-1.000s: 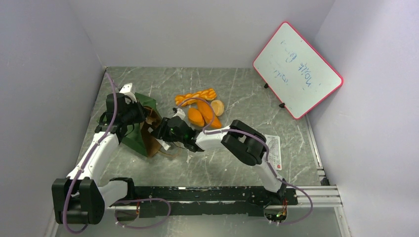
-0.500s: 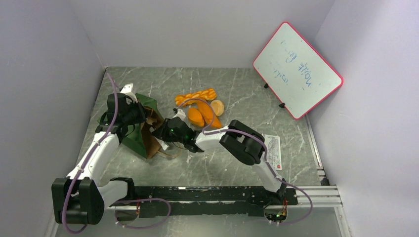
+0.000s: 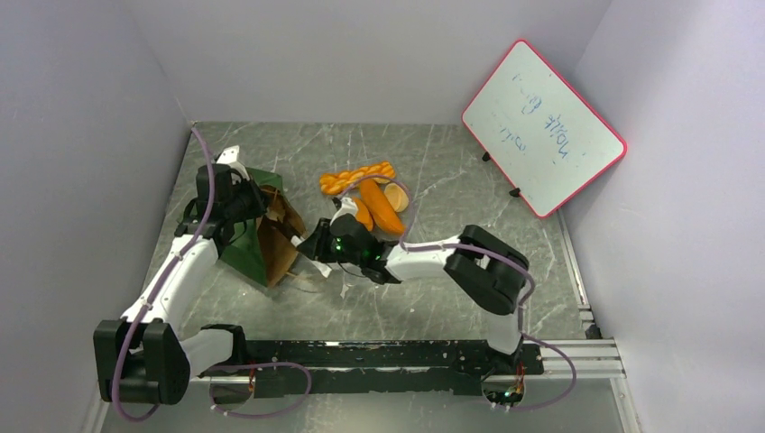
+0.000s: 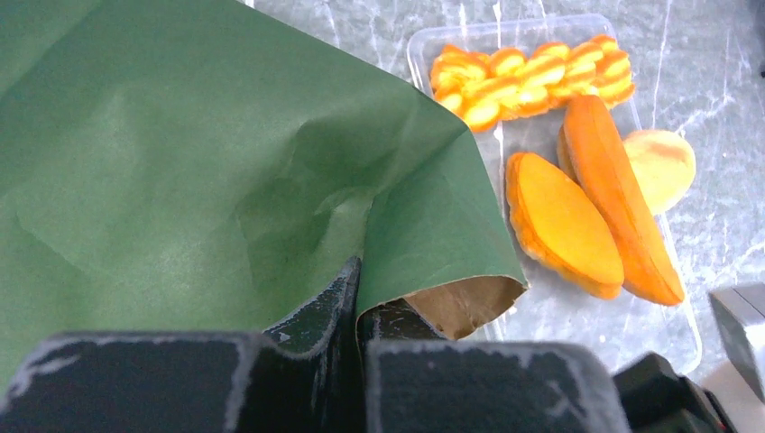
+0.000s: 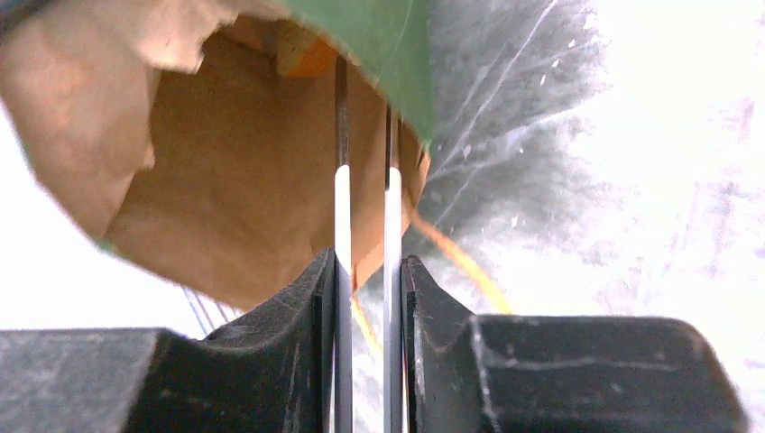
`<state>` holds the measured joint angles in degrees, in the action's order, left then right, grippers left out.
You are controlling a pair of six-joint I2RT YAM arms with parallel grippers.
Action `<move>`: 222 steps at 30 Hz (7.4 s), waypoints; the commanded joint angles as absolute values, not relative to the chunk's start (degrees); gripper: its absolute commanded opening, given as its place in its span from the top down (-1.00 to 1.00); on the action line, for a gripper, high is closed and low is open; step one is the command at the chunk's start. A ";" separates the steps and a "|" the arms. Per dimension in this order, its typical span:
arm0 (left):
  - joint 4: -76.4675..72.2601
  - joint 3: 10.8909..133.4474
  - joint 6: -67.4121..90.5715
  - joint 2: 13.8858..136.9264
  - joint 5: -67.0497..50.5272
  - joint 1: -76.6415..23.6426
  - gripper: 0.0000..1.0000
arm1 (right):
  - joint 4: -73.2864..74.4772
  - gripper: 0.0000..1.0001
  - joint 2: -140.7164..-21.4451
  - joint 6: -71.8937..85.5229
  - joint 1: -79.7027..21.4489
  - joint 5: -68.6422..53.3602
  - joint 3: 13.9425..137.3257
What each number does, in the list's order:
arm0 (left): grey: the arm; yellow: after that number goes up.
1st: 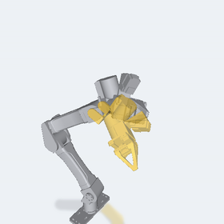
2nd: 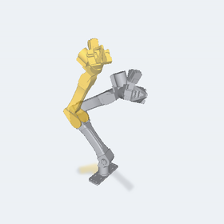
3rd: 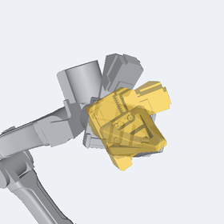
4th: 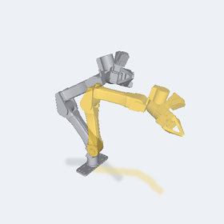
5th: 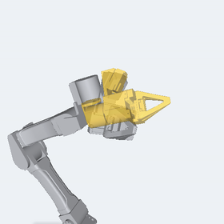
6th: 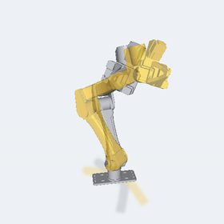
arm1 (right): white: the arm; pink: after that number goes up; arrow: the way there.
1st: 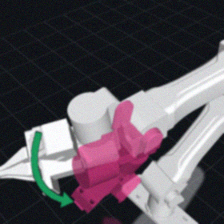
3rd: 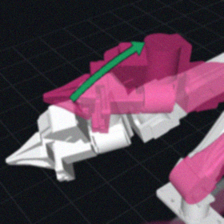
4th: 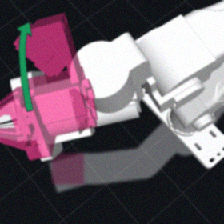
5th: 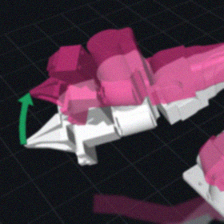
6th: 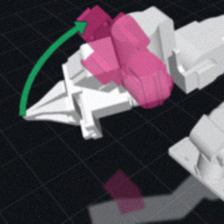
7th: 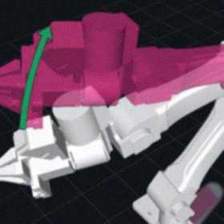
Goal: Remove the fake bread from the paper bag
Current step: Take out the fake bread from the paper bag, then place the fake bread in the container, then take out the fake bread from the paper bag.
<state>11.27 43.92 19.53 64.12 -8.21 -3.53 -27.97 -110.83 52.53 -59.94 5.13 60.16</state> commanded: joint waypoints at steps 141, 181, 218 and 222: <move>13.52 49.04 15.50 67.41 -4.72 -3.43 0.86 | 27.19 0.18 -51.22 52.34 -80.50 38.04 43.99; 19.39 46.90 8.91 60.07 -25.27 -3.25 0.86 | -14.40 0.19 -87.56 48.40 -67.16 4.86 52.48; 7.96 38.25 25.00 53.43 -0.60 -12.15 0.86 | -7.68 0.21 -108.37 75.39 -61.38 -5.73 68.04; 7.60 38.45 25.09 53.63 3.19 -14.16 0.86 | -6.95 0.20 -108.52 77.50 -61.20 -7.38 68.09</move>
<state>9.32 37.65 23.97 54.00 -2.39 -12.47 -8.29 -108.16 73.89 -61.67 -5.43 66.87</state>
